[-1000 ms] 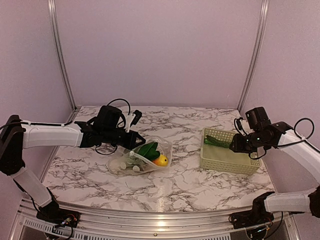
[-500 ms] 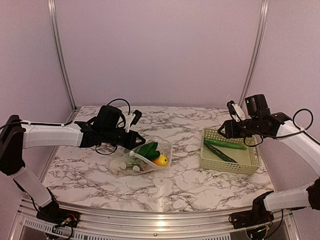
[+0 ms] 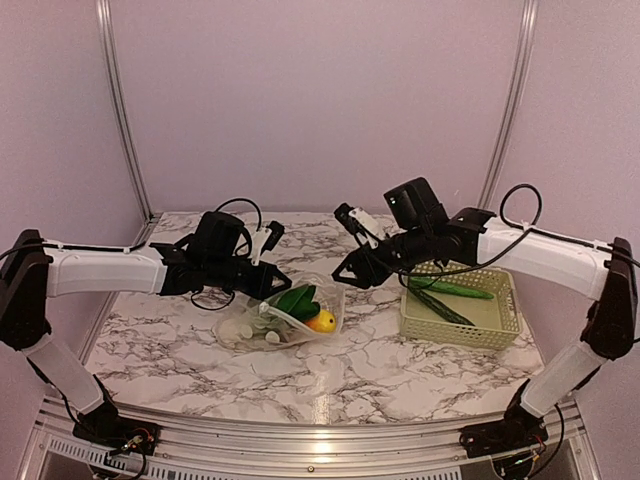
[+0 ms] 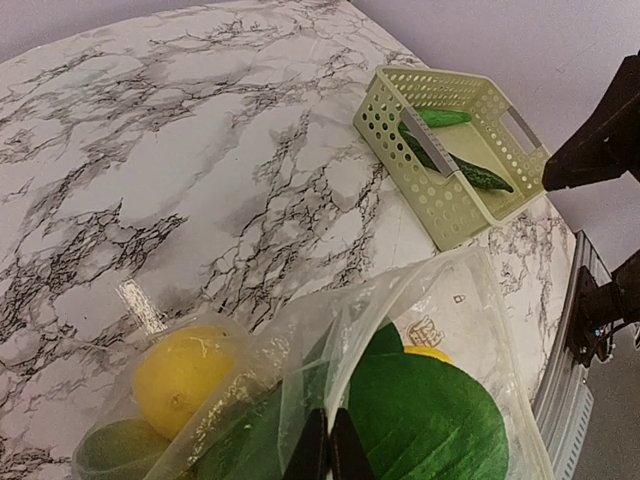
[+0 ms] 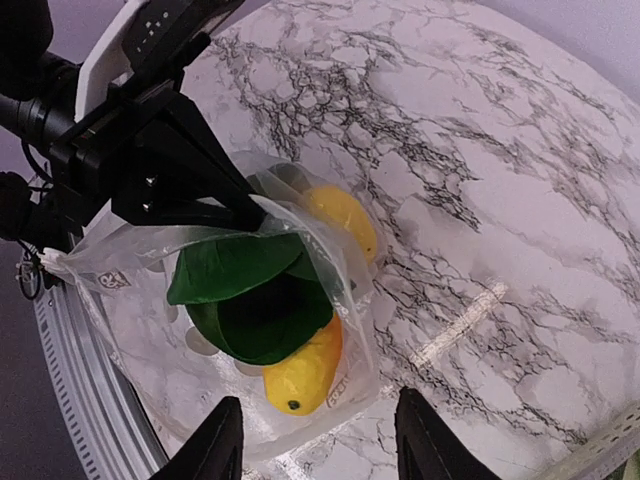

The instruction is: Open the zip-top bag and remove the fake food

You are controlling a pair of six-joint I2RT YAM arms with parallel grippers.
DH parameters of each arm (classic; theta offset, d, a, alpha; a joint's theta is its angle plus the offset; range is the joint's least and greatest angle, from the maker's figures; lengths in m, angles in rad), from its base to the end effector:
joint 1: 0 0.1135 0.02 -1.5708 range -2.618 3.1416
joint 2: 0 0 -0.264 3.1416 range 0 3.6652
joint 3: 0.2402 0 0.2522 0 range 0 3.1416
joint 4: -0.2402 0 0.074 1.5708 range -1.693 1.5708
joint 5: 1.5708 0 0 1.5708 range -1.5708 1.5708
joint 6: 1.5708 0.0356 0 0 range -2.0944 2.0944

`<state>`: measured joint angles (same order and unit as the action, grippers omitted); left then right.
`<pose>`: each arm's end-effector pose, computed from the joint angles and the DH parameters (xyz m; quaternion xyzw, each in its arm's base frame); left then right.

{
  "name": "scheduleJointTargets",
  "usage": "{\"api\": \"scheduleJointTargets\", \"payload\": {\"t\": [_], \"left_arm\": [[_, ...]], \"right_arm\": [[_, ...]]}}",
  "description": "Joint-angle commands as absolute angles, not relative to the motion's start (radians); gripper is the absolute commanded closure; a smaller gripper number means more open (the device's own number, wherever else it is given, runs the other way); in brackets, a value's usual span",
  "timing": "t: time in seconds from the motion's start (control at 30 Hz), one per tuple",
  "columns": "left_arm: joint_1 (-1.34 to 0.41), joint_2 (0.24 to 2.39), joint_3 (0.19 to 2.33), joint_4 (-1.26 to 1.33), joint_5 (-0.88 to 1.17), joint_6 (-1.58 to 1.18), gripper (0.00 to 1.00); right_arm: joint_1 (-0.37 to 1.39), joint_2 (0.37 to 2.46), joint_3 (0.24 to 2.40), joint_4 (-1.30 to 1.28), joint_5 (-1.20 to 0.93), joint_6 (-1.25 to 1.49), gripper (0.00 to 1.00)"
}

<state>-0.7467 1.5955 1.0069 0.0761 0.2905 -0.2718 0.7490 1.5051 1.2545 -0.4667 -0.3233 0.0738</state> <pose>0.2557 -0.2505 0.2383 0.2719 0.8130 -0.3526 0.3752 0.2384 0.2371 0.3035 -0.3604 0.8257 0.2976 0.3158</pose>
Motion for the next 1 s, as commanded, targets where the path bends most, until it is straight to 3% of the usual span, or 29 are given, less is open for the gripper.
{"api": "scheduleJointTargets", "payload": {"t": [0.0, 0.3, 0.57, 0.97], "left_arm": [[-0.741, 1.613, 1.014, 0.038, 0.302, -0.258, 1.00], [-0.741, 1.612, 1.012, 0.031, 0.301, -0.255, 1.00], [-0.741, 1.612, 1.014, 0.028, 0.302, -0.252, 1.00], [-0.741, 1.611, 1.014, 0.027, 0.302, -0.250, 1.00]], "right_arm": [[0.835, 1.609, 1.331, -0.464, -0.289, 0.003, 0.52], [0.892, 1.701, 1.341, -0.476, -0.291, -0.093, 0.55], [0.892, 1.728, 1.317, -0.497, -0.277, -0.161, 0.46], [0.891, 1.802, 1.338, -0.553, -0.262, -0.223, 0.44]]}}
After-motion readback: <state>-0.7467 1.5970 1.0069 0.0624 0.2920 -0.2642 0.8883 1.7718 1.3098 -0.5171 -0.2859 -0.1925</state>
